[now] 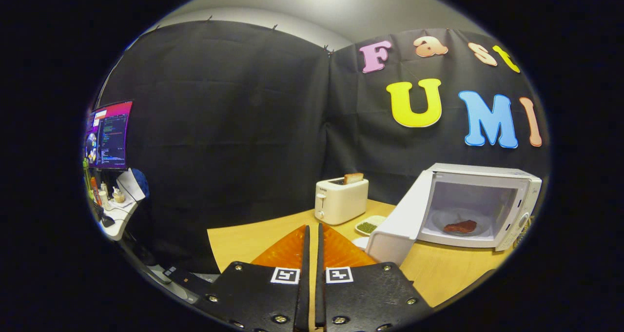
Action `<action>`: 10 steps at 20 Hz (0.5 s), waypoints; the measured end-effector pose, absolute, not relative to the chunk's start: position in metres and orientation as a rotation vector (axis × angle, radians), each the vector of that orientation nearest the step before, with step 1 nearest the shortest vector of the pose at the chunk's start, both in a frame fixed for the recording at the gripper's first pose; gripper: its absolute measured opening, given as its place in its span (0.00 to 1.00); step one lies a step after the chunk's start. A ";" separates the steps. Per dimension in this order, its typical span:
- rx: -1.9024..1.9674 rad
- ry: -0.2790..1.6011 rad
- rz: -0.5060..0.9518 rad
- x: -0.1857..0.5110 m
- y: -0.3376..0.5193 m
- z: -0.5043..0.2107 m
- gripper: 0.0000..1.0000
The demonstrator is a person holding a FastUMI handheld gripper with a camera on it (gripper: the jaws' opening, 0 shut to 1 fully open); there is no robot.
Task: Open the microwave, put the food inside, and close the microwave door.
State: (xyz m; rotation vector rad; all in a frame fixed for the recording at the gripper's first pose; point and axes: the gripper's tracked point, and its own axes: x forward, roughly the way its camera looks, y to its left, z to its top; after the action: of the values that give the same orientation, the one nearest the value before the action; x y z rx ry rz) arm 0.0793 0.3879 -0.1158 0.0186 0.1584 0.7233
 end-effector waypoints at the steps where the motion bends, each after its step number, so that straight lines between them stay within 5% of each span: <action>1: 0.030 0.204 0.738 0.078 0.387 -0.128 0.05; 10: -0.054 0.141 0.563 0.088 0.313 -0.144 0.05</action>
State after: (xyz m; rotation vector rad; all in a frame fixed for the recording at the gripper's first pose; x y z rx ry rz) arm 0.0877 0.3132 -0.1440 -0.0545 0.1411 0.5626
